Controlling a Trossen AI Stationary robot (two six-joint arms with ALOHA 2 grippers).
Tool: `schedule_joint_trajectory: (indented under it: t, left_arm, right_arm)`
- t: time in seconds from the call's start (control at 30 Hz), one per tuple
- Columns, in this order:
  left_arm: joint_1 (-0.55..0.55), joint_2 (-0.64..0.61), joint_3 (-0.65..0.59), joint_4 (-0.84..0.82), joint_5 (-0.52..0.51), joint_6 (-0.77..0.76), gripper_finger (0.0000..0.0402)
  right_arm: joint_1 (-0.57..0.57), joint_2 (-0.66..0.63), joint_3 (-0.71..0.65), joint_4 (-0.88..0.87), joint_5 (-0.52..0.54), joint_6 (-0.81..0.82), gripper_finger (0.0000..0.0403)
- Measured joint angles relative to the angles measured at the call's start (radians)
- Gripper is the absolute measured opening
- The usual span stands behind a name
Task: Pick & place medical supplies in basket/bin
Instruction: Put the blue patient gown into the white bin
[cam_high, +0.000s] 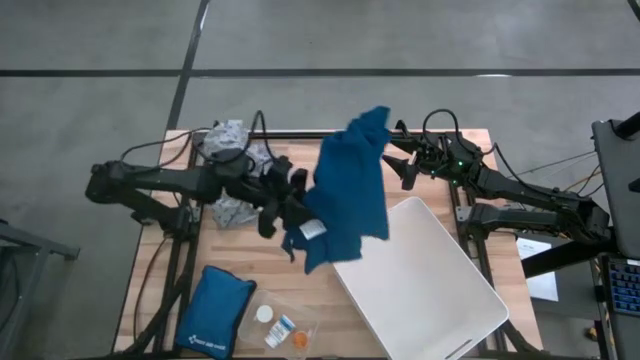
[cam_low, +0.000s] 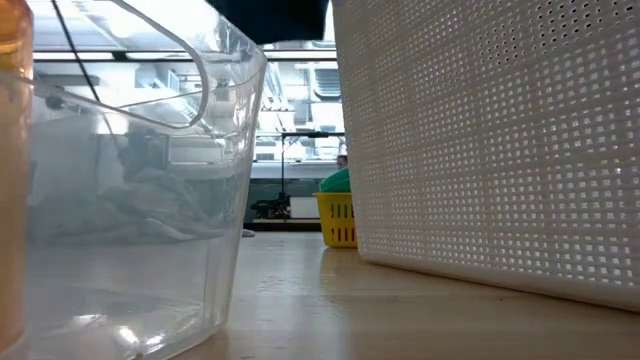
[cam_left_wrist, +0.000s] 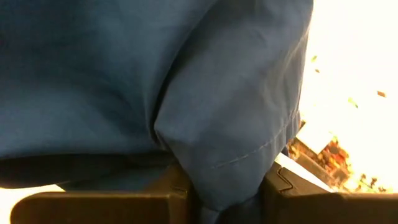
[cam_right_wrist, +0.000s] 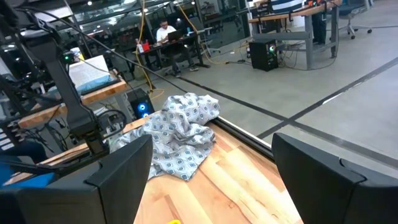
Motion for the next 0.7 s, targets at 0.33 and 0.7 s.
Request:
schedule_joint_trajectory:
  t: [0.33,0.7]
  left_arm:
    - [-0.048,0.187,0.172,-0.005,0.003,0.079,0.0088]
    - [-0.055,0.3,0.376,-0.002,0.051,0.084,0.0088]
  right_arm:
    - [0.0,0.001,0.0,0.0,0.0,0.0,0.0325]
    - [0.0,0.001,0.0,0.0,0.0,0.0,0.0325]
